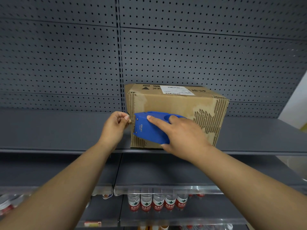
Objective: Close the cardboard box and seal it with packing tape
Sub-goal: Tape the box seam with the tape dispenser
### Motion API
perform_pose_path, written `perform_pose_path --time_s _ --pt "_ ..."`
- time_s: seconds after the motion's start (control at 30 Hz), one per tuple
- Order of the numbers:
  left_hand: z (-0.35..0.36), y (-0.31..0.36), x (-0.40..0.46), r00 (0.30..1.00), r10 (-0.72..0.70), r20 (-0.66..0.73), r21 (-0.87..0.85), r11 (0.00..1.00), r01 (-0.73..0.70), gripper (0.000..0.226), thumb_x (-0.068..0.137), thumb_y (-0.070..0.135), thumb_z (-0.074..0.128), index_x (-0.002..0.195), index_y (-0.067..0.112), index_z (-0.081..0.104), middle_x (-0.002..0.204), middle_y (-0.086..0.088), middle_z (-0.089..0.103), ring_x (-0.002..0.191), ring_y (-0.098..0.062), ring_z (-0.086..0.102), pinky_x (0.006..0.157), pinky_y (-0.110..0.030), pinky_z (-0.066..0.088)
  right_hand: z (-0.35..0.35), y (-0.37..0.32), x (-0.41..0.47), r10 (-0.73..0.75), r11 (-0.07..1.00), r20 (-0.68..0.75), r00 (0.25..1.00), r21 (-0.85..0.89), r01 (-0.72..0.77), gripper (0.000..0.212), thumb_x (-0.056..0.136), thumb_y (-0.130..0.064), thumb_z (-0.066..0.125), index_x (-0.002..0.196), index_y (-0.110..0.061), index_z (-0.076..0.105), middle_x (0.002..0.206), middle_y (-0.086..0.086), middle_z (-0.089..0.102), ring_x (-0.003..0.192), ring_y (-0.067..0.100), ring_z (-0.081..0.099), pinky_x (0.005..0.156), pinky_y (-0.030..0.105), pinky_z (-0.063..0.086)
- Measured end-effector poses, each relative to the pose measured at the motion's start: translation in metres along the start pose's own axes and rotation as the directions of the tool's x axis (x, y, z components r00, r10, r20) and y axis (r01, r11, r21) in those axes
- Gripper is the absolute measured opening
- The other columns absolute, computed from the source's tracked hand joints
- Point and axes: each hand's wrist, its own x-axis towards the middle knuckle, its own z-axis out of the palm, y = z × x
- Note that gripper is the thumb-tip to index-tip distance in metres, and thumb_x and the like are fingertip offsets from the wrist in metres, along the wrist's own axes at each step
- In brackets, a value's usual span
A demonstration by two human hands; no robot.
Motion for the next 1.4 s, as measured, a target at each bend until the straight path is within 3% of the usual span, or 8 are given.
perform_pose_path --time_s 0.17,0.3,0.47,0.8,1.0,1.13,1.23,1.4 --pt "0.003 -0.001 0.001 0.993 0.105 -0.063 0.227 0.970 -0.088 0.017 0.095 0.015 0.048 0.081 0.025 0.050 0.082 0.005 0.057 0.087 -0.016 0.055 0.076 -0.021 0.043 0.001 -0.001 0.001 0.000 1.000 0.007 1.000 -0.004 0.000 0.079 0.084 -0.039 0.057 0.148 -0.039 0.011 0.102 0.010 0.054 0.085 0.029 0.056 0.070 0.033 0.039" --pt "0.007 -0.001 0.000 0.981 0.161 -0.105 0.349 0.930 -0.115 0.007 0.096 0.016 0.047 0.091 0.013 0.050 0.085 0.001 0.055 0.082 -0.014 0.050 0.062 -0.013 0.036 0.002 -0.001 0.001 -0.008 1.000 -0.004 1.000 -0.003 0.008 0.079 0.085 -0.041 0.055 0.148 -0.040 0.007 0.105 0.009 0.053 0.088 0.029 0.055 0.071 0.033 0.039" --pt "0.012 -0.002 0.002 0.974 0.174 -0.142 0.332 0.936 -0.119 0.006 0.096 0.017 0.047 0.092 0.013 0.051 0.090 0.000 0.055 0.083 -0.014 0.050 0.069 -0.021 0.036 0.003 -0.001 0.003 -0.005 1.000 -0.018 1.000 -0.007 0.005 0.079 0.083 -0.040 0.059 0.148 -0.037 0.014 0.101 0.011 0.056 0.082 0.031 0.056 0.067 0.033 0.038" --pt "0.029 -0.006 0.000 0.953 0.148 -0.265 0.158 0.982 -0.108 0.004 0.097 0.015 0.046 0.095 0.013 0.048 0.083 0.012 0.051 0.075 0.001 0.049 0.060 -0.001 0.037 0.010 -0.001 0.003 -0.008 0.999 -0.046 0.999 -0.049 0.005 0.081 0.075 -0.039 0.068 0.145 -0.033 0.029 0.094 0.014 0.060 0.071 0.031 0.058 0.059 0.031 0.032" --pt "0.036 -0.005 -0.004 0.936 0.143 -0.321 0.123 0.986 -0.109 0.013 0.097 0.017 0.045 0.109 0.014 0.049 0.093 0.004 0.054 0.078 0.001 0.051 0.070 -0.012 0.042 0.013 0.002 0.004 0.002 0.999 -0.087 0.996 -0.052 -0.006 0.085 0.057 -0.038 0.080 0.135 -0.027 0.048 0.074 0.012 0.060 0.052 0.027 0.055 0.049 0.027 0.033" --pt "0.036 -0.004 -0.004 0.937 0.109 -0.331 0.090 0.992 -0.083 0.028 0.096 0.018 0.048 0.123 0.013 0.044 0.104 0.001 0.058 0.089 -0.010 0.055 0.075 -0.021 0.040 0.016 0.003 0.005 -0.003 0.999 -0.110 0.994 -0.043 -0.001 0.086 0.054 -0.037 0.082 0.134 -0.026 0.050 0.074 0.013 0.060 0.051 0.028 0.055 0.047 0.028 0.039" --pt "0.032 -0.004 0.000 0.916 0.054 -0.397 0.072 0.997 -0.027 0.030 0.091 0.022 0.058 0.117 0.012 0.048 0.117 0.000 0.047 0.098 -0.012 0.051 0.086 -0.025 0.042 0.017 0.004 0.005 0.008 1.000 -0.114 0.993 -0.012 -0.009 0.087 0.053 -0.036 0.083 0.133 -0.025 0.051 0.073 0.014 0.061 0.050 0.030 0.056 0.047 0.030 0.044" --pt "0.026 -0.003 0.002 0.950 0.056 -0.308 0.102 0.994 -0.026 0.010 0.091 0.021 0.057 0.091 0.013 0.062 0.093 0.000 0.064 0.090 -0.012 0.059 0.082 -0.025 0.046 0.016 0.004 0.005 0.014 0.999 -0.115 0.993 -0.037 -0.019 0.087 0.050 -0.039 0.084 0.131 -0.025 0.054 0.071 0.012 0.060 0.048 0.027 0.055 0.046 0.028 0.041"
